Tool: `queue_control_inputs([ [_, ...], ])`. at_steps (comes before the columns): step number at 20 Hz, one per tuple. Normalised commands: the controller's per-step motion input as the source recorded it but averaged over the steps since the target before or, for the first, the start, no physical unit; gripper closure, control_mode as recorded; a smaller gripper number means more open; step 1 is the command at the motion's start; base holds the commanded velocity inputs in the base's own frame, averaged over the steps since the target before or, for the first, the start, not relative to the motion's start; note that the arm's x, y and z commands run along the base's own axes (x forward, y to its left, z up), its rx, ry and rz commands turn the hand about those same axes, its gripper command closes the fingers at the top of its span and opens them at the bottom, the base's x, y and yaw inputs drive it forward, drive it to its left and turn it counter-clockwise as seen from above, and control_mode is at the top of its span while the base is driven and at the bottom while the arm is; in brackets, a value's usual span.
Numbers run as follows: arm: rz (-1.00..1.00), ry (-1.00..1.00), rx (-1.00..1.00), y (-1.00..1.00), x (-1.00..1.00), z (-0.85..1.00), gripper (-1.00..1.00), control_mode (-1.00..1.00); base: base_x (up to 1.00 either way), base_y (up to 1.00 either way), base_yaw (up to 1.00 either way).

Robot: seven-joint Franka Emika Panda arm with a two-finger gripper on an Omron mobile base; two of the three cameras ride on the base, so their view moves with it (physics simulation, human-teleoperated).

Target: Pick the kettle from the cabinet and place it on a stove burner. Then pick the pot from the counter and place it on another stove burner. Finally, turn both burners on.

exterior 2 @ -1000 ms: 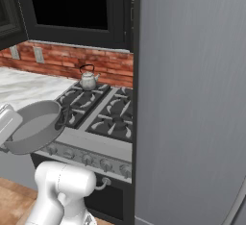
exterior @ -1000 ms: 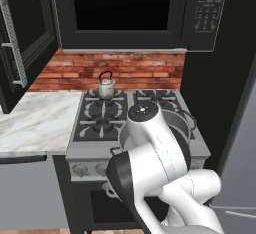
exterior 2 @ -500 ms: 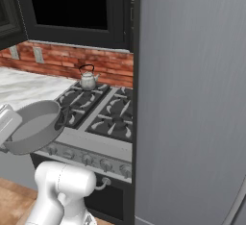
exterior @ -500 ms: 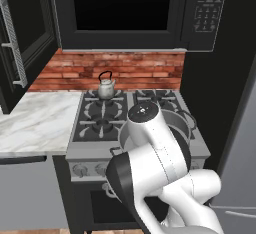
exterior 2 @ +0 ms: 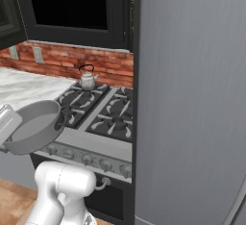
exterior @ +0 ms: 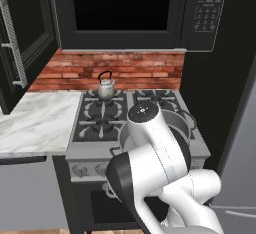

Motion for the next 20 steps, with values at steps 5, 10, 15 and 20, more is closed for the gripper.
queue_control_inputs([
  [5,0.0,0.0,0.0,0.0,0.0,0.0,1.0,1.0,0.14,0.0,0.0],
  [10,0.0,0.0,0.0,0.0,0.0,0.0,1.0,-1.0,0.01,0.0,0.0],
  [15,0.0,0.0,0.0,0.0,0.0,0.0,1.0,-1.0,0.0,0.0,0.0],
  [20,0.0,0.0,0.0,0.0,0.0,0.0,1.0,-1.0,0.0,0.0,0.0],
])
